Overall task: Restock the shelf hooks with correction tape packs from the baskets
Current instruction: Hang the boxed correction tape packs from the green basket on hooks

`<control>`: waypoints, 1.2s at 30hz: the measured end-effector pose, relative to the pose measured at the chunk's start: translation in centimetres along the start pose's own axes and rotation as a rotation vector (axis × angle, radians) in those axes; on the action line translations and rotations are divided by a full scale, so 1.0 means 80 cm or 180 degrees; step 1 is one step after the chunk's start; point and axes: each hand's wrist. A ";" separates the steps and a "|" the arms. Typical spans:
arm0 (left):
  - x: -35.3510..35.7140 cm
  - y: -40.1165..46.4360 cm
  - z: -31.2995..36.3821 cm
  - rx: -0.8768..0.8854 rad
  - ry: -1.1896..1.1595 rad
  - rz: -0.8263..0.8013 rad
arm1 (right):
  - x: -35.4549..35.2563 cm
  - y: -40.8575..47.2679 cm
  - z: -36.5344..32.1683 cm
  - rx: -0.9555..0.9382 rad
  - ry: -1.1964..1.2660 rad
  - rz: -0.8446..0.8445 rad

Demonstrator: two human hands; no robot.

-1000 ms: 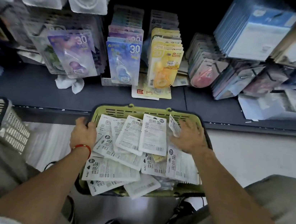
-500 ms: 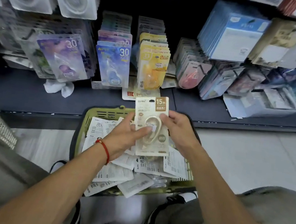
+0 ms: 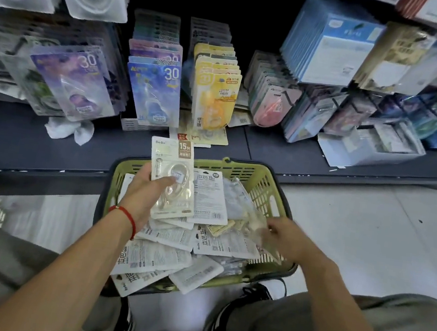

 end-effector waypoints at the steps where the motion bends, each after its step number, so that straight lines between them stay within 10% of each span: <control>1: 0.002 -0.002 0.000 0.0025 0.0045 0.0033 | -0.015 -0.002 -0.003 -0.0022 0.0048 0.0368; 4: 0.016 -0.011 0.000 0.0055 0.0100 -0.0022 | -0.050 -0.003 -0.032 -0.0240 0.0613 0.1465; 9: 0.036 -0.039 -0.008 -0.0223 -0.0182 -0.0810 | -0.024 0.023 -0.127 -0.0682 0.2652 0.0873; 15: -0.011 -0.030 -0.015 -0.0069 -0.0131 -0.0441 | 0.021 0.080 -0.164 -0.0226 0.1827 0.1244; 21: -0.080 -0.013 -0.004 0.0192 -0.0310 0.0413 | 0.061 0.094 -0.155 0.0957 -0.0414 0.0329; 28: -0.057 -0.014 -0.012 0.0337 0.0121 0.0381 | 0.037 0.095 -0.141 0.0488 0.1590 0.0610; 36: -0.009 -0.021 -0.021 0.0359 -0.0050 -0.0108 | 0.040 0.055 -0.197 -0.0989 0.2006 0.0313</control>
Point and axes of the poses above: each hand's wrist, its own y-axis towards the middle knuckle, its own x-axis out of the palm, z = x × y, and after that the axes turned 6 degrees about -z, right-handed
